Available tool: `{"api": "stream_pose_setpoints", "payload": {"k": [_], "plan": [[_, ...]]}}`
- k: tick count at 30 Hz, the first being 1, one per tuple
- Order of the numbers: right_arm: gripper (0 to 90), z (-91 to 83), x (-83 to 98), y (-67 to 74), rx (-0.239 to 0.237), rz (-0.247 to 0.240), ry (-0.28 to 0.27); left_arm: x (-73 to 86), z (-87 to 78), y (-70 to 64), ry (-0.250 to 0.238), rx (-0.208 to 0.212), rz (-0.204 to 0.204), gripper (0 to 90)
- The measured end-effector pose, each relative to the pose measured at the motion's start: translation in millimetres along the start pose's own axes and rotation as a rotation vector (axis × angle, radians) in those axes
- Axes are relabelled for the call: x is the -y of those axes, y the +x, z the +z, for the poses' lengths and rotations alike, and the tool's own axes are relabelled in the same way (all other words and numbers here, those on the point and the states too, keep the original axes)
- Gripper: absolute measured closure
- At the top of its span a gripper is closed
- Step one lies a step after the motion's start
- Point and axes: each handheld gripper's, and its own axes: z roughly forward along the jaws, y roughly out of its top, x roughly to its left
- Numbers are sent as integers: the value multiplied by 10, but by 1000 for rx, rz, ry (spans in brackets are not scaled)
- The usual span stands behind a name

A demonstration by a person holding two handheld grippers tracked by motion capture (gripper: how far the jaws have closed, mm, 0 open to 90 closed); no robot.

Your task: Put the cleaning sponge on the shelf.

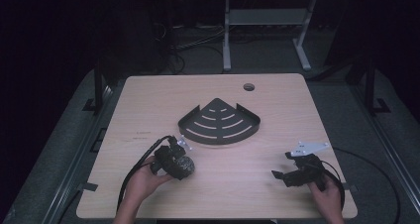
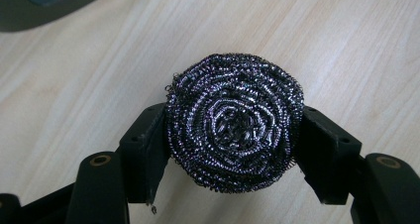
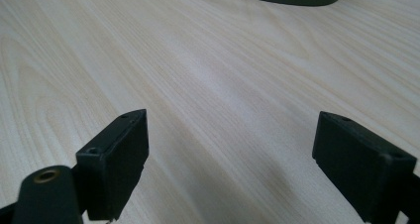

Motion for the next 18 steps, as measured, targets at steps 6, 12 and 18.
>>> {"api": "stream_pose_setpoints", "payload": {"k": [6,12,18], "plan": [[139,8,2,5,-4,-6,3,-82,-6,19,5,12,10,337],[138,10,2,7,-4,1,0,-192,-39,34,4,12,26,337],[139,11,3,10,-7,-8,4,-280,-71,73,-3,19,26,337]]}}
